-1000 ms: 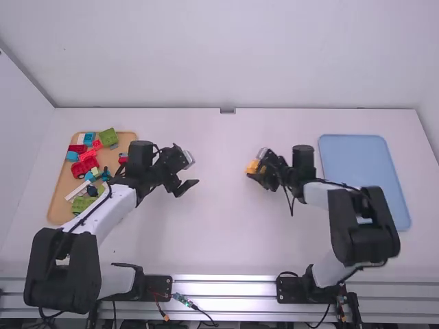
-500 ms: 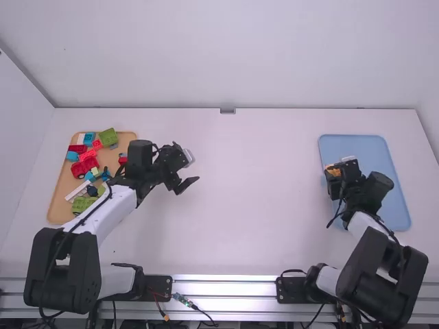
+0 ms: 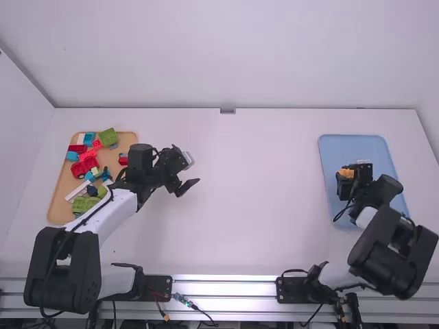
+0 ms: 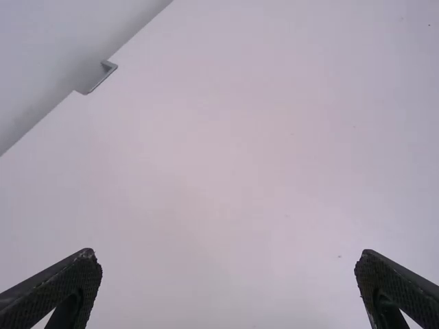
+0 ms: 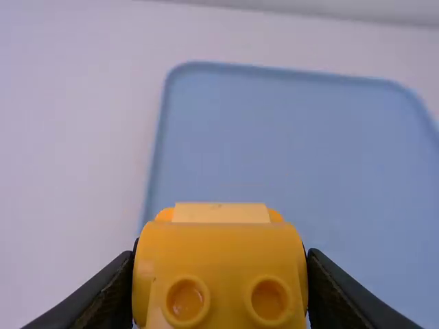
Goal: Assemble lego blocks to make yellow taxi
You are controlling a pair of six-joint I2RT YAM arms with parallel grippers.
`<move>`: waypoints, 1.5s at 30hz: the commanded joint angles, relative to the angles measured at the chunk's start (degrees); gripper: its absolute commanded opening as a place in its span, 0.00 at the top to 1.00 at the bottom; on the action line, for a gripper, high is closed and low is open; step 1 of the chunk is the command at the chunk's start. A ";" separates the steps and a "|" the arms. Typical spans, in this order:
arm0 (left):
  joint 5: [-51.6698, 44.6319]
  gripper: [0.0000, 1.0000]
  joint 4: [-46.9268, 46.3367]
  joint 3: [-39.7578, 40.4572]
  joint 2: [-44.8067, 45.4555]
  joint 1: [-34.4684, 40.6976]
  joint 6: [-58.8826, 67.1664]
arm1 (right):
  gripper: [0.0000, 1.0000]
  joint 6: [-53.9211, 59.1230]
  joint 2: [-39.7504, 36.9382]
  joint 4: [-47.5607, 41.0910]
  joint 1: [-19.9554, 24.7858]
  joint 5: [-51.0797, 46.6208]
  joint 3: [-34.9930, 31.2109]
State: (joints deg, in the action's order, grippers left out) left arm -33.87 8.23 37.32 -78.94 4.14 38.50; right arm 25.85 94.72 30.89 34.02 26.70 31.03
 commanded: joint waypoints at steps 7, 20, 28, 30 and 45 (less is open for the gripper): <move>-1.05 0.01 -0.15 -0.37 0.83 -0.02 -0.45 | 0.74 0.04 13.32 0.17 -1.46 0.22 10.47; -1.05 0.01 -0.17 -0.39 0.83 -0.20 -0.45 | 0.23 -0.11 16.64 -1.95 0.22 -0.20 13.27; -1.20 0.01 -0.12 -0.39 0.83 -0.28 -0.43 | 0.01 -0.61 15.59 -3.26 0.44 -0.22 13.27; -1.18 0.01 -0.12 -0.37 0.83 -0.28 -0.45 | 0.01 -0.57 13.36 -5.95 0.44 -0.22 13.29; 6.34 0.01 8.14 -0.37 0.85 -0.28 -20.63 | 0.01 -6.12 -16.30 -39.58 -8.61 -0.90 19.50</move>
State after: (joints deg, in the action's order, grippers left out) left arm -32.86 14.35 37.32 -78.94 4.12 32.40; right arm 21.26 81.84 -6.09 28.62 26.30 47.77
